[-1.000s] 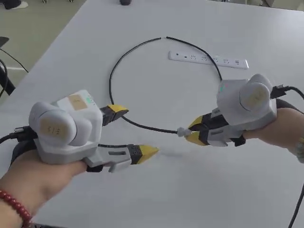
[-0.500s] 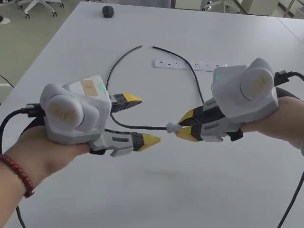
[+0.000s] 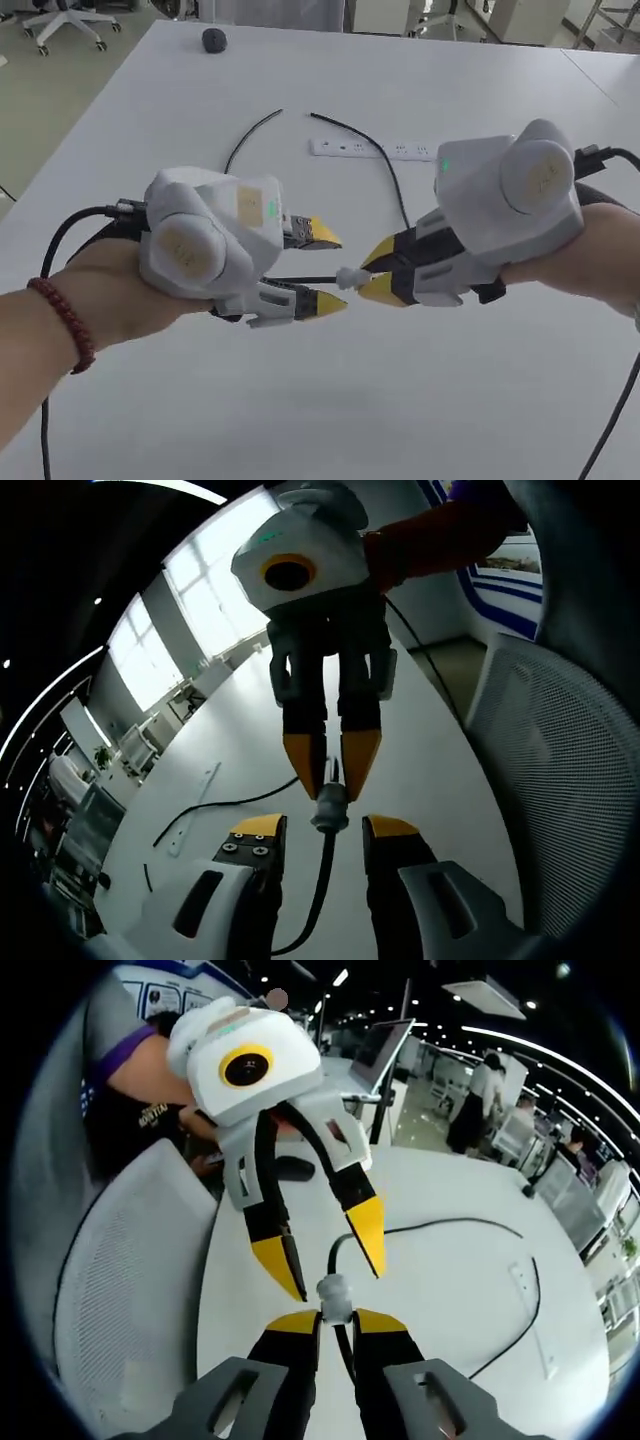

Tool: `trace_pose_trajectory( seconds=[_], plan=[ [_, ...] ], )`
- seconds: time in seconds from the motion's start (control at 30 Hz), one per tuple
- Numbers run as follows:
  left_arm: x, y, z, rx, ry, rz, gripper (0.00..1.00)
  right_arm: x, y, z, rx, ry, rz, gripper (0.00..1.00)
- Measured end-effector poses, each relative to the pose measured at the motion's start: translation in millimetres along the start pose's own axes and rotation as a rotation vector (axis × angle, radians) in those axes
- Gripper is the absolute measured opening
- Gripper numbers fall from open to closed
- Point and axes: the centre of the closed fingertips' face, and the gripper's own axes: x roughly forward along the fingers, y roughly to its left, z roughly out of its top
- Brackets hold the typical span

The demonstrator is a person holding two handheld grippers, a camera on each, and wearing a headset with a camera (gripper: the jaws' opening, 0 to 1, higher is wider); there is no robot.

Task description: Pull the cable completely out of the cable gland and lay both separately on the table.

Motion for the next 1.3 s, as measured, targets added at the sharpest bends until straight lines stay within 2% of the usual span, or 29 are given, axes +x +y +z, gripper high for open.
trace_pose_trajectory(
  seconds=[0.23,0.37,0.53,1.03,1.2,1.23,1.27,1.3],
  plan=[
    [-0.4,-2.7,0.8,0.071,0.020,-0.025,0.28,-3.7,2.4,3.1,-0.010,-0.001,0.001,0.07],
    [-0.7,-4.0,2.5,0.092,0.016,-0.028,0.21,-4.4,3.6,3.0,-0.013,0.001,0.006,0.07],
    [-0.9,-5.4,4.0,0.109,0.014,-0.033,0.18,-6.5,2.9,3.6,-0.013,-0.004,0.008,0.07],
    [-4.2,-2.0,7.7,0.087,-0.005,-0.019,0.18,-10.1,2.5,8.3,0.026,-0.038,0.025,0.07],
    [-4.0,-1.7,6.2,0.084,0.002,-0.019,0.17,-8.6,3.0,8.8,0.038,-0.045,0.029,0.07],
    [-4.0,-1.5,6.0,0.073,0.003,-0.020,0.17,-8.6,3.3,8.9,0.038,-0.045,0.031,0.07],
    [-3.9,-3.4,5.4,0.032,0.004,-0.029,0.16,-8.3,4.3,8.7,0.040,-0.045,0.035,0.07],
    [-3.8,-2.4,5.4,0.038,0.004,-0.028,0.16,-8.2,4.4,8.7,0.040,-0.045,0.035,0.07]
  ],
)
